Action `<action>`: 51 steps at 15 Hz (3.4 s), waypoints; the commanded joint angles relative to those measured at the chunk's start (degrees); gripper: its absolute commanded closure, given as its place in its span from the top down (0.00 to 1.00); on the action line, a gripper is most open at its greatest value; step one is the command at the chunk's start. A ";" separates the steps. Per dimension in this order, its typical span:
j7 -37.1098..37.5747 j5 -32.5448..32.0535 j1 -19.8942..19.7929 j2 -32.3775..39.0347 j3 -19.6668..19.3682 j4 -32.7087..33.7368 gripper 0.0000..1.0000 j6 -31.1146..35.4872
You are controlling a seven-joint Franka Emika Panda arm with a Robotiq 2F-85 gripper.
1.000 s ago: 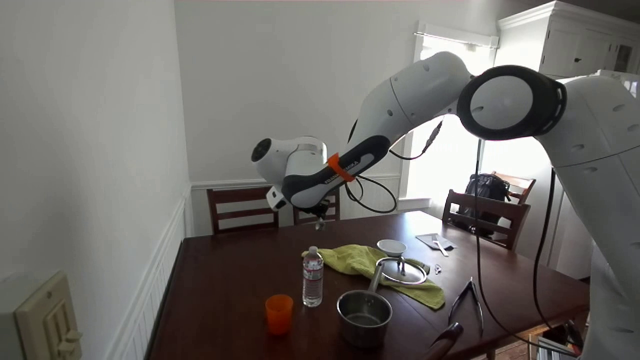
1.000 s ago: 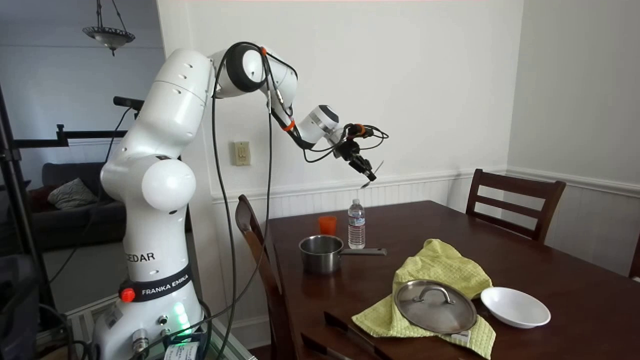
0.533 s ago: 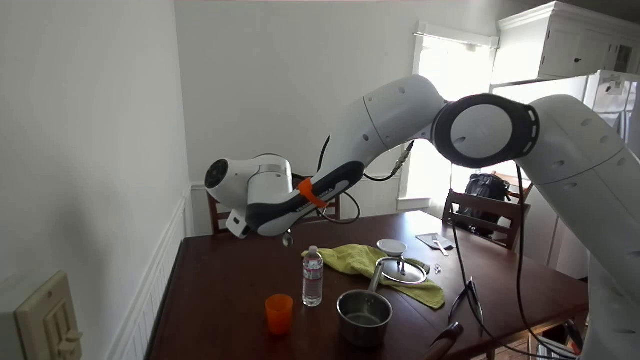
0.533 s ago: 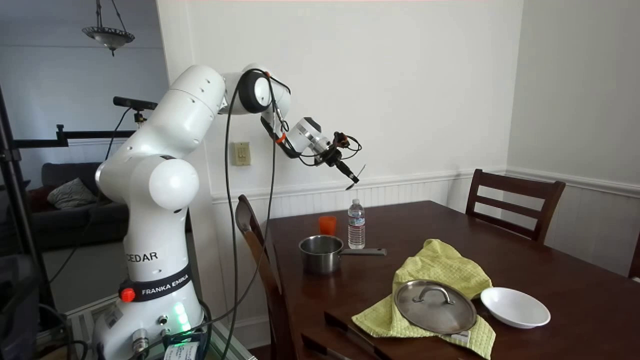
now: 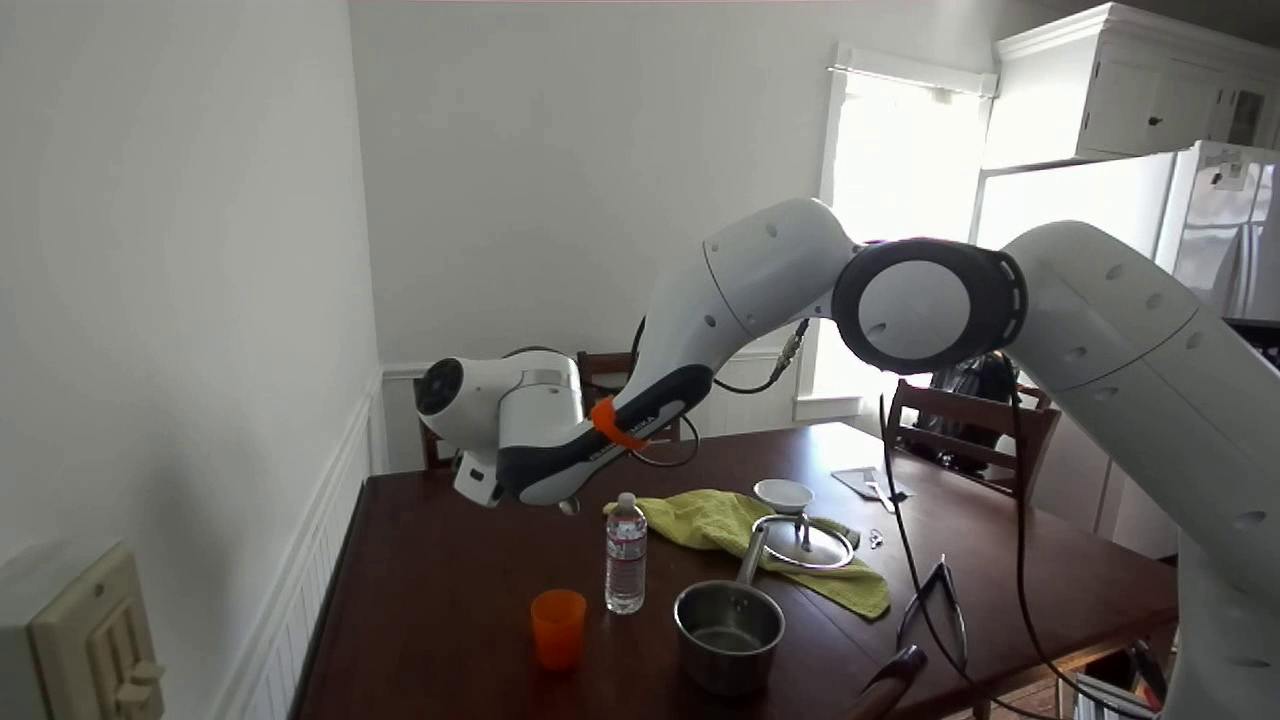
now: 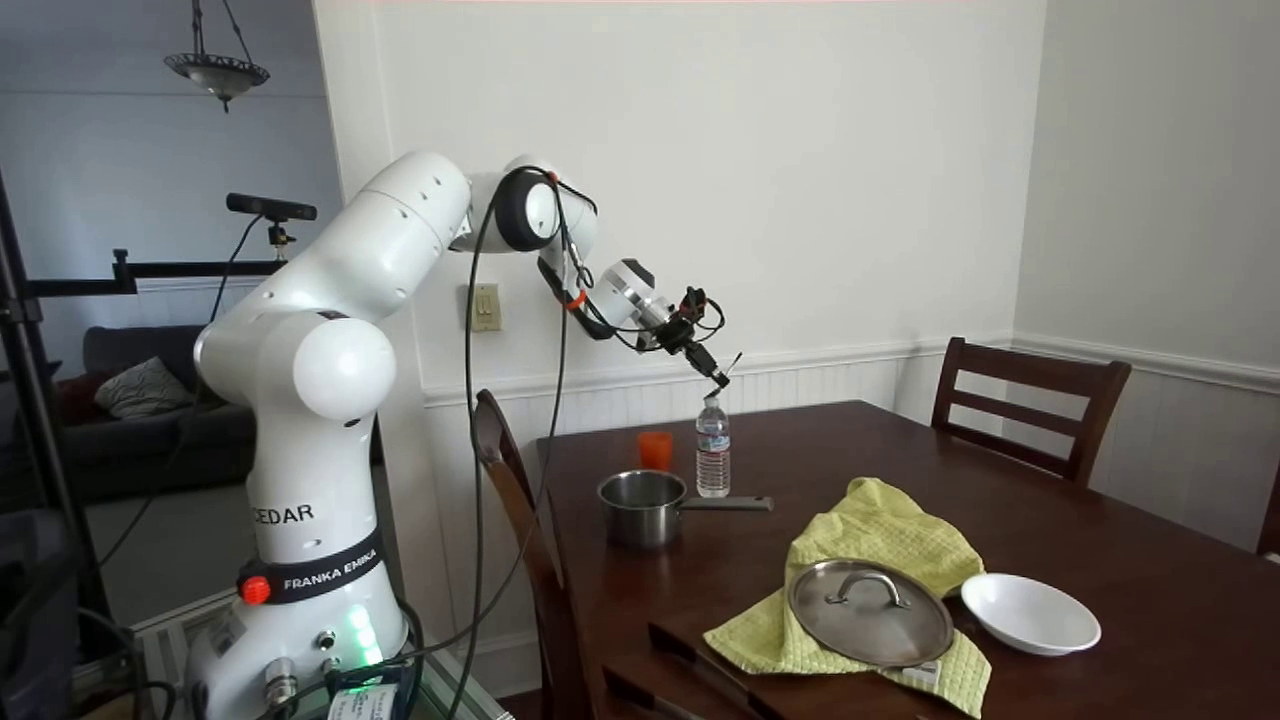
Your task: Put the spoon in the orange cup
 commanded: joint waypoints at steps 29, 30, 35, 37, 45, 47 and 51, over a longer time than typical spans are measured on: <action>44.13 -6.05 2.47 -3.91 5.38 -14.26 0.02 -3.35; 43.39 -5.96 2.41 -3.64 5.56 -14.00 0.02 -2.91; 38.52 -5.43 2.86 -1.42 6.25 -11.53 0.02 -2.54; 36.53 -4.97 2.99 -0.82 6.48 -10.93 0.02 -2.91; 30.74 -4.24 3.79 0.29 7.10 -10.31 0.32 -3.75; 30.35 -4.21 3.90 0.23 7.16 -10.52 0.38 -3.74; 30.71 -4.40 4.21 -0.56 6.83 -11.37 0.66 -4.35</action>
